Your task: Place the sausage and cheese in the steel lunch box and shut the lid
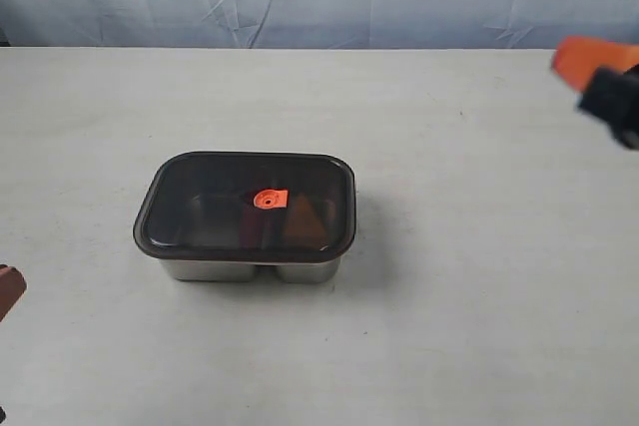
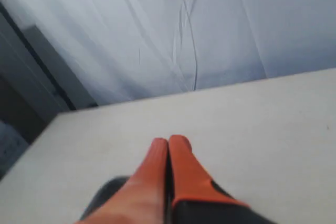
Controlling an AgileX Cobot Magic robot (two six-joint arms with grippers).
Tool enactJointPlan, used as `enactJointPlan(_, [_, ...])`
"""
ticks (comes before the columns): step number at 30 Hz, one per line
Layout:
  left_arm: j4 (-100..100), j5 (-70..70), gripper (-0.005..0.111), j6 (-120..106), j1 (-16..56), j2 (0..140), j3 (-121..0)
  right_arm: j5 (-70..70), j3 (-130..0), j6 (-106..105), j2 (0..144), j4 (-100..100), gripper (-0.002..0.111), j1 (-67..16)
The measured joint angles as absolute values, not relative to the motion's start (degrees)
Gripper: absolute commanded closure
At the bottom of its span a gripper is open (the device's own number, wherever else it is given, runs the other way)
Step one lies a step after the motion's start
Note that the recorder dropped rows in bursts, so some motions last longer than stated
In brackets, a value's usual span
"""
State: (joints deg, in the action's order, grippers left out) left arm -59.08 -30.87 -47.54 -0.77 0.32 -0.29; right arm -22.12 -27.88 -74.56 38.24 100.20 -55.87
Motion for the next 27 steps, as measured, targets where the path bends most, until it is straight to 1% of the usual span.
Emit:
enactJointPlan(1, [-59.1, -30.9, 0.107, -47.5, -0.8, 0.3, -0.3, -20.4, -27.7, -74.6, 34.5, 100.2, 0.109, -53.3])
enactJointPlan(3, [-59.1, -30.9, 0.107, -47.5, -0.8, 0.3, -0.3, -15.8, -26.0, -74.6, 27.0, 100.2, 0.109, -45.0])
enactJointPlan(6, [-59.0, -30.9, 0.107, -47.6, -0.8, 0.3, -0.3, -10.7, -19.3, -74.6, 17.2, 100.2, 0.109, -32.3])
enactJointPlan(8, [-59.0, -30.9, 0.107, -47.6, -0.8, 0.3, -0.3, -10.1, -15.5, -74.6, 13.3, 100.2, 0.109, -28.1])
enactJointPlan(14, [-59.0, -30.9, 0.107, -47.8, -0.8, 0.3, -0.3, -9.6, -5.2, -74.6, 3.0, 100.2, 0.109, -21.5])
enactJointPlan(17, [-59.0, -30.9, 0.107, -47.8, -0.8, 0.3, -0.3, -8.6, -1.6, -74.6, 0.7, 100.2, 0.109, -18.6])
enactJointPlan(23, [-59.0, -30.9, 0.107, -47.8, -0.8, 0.3, -0.3, -7.3, -0.3, -74.6, 0.4, 100.2, 0.109, -13.3])
enactJointPlan(27, [-59.0, -30.9, 0.107, -47.8, -0.8, 0.3, -0.3, -7.2, -0.3, -74.6, 0.4, 100.2, 0.109, -11.8])
